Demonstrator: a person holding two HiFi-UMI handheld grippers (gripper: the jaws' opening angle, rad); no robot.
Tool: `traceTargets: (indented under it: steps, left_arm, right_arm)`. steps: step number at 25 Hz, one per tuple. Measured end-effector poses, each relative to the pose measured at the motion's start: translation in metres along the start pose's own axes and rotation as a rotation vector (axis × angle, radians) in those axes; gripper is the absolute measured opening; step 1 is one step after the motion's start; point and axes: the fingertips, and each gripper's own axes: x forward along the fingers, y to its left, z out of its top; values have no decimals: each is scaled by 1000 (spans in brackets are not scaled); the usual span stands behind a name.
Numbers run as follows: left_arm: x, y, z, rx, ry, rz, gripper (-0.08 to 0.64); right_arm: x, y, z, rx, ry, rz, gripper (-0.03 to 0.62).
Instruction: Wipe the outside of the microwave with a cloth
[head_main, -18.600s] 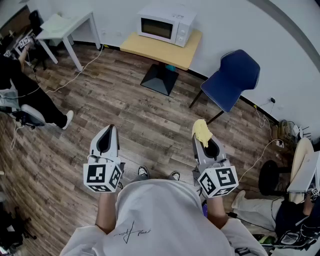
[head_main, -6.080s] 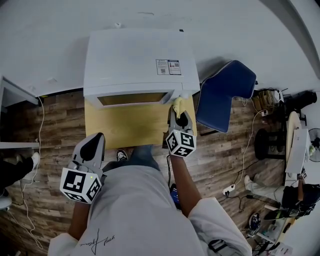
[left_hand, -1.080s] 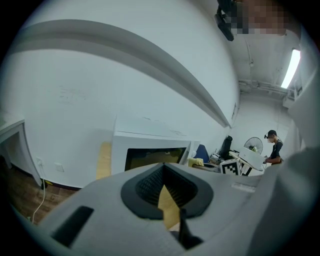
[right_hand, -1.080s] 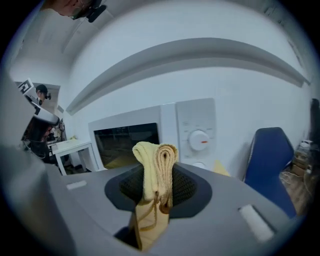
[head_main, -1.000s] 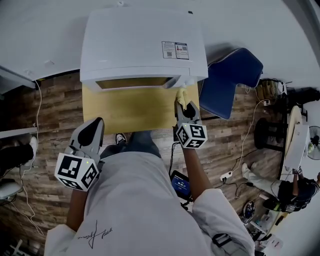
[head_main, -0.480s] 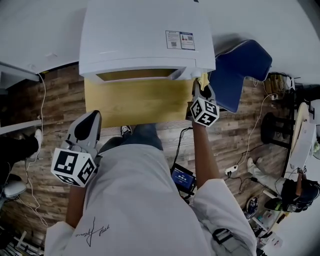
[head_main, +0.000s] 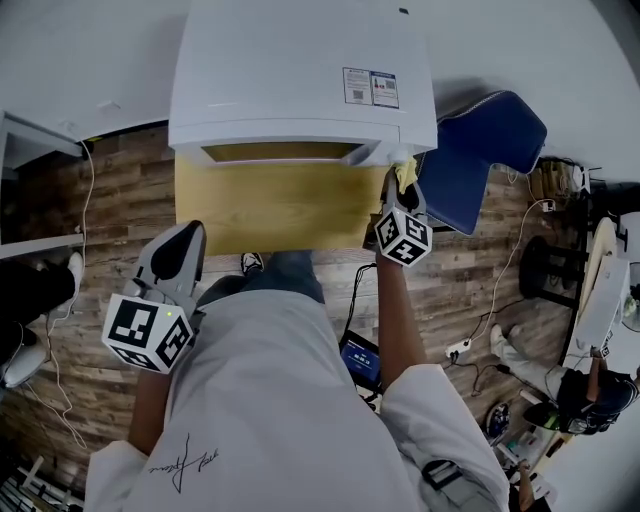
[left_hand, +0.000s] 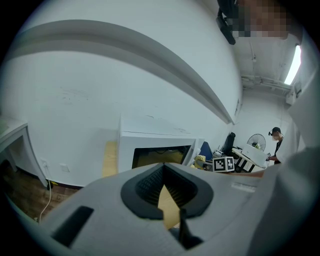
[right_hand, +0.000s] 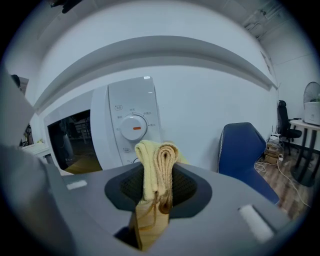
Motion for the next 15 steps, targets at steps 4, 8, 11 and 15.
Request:
traceTargets:
  steps: [4,8,11,15]
  left_arm:
    - [-3,0,1,-12,-15,0,-8]
    - [-6,-2,-1,-18,-25,-1,-8]
    - [-8,-4,-1,-15,-30,-5,-8]
    - [-13,-5,0,-14,-41,-4,-8]
  right_arm:
    - [-10,17,-3,-32,-4,44,118]
    - [-18,32,0,-62,-17,78,118]
    - [-21,47,1,-73,-22,114,118]
    - [-23,70,-3,-49,-21,142,118]
